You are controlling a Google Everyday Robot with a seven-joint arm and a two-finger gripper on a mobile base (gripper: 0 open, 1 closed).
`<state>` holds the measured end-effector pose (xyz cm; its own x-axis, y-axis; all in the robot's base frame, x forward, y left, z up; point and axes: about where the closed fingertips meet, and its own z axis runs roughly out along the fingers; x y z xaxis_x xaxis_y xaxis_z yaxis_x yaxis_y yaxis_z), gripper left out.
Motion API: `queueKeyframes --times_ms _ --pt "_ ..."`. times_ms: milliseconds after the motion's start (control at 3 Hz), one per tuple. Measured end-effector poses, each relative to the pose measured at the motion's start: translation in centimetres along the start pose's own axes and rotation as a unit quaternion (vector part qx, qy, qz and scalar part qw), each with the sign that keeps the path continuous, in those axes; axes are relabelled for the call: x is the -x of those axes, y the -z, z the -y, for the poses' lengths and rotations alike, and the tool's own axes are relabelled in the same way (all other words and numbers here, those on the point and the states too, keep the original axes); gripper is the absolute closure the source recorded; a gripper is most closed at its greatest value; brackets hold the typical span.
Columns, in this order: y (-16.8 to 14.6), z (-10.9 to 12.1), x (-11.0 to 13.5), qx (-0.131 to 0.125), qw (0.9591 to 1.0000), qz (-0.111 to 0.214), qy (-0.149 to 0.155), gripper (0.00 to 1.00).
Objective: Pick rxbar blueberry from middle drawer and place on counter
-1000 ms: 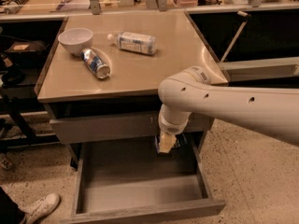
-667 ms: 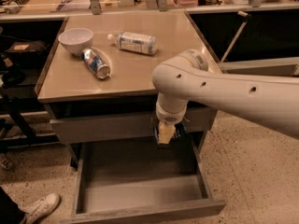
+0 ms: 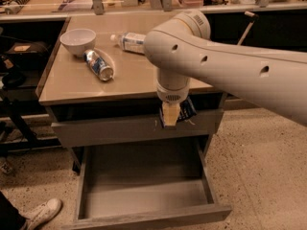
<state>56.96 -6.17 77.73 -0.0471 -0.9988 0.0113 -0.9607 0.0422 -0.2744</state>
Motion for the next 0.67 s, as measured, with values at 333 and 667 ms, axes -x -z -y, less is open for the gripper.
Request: queueKeyframes --times_ms 333,667 --pt "0.7 0.18 -0.11 -0.002 1.0 -0.006 0.001 1.0" --pt "1.53 0.42 -0.63 -0.01 0.9998 -0.014 -0.009 1.0"
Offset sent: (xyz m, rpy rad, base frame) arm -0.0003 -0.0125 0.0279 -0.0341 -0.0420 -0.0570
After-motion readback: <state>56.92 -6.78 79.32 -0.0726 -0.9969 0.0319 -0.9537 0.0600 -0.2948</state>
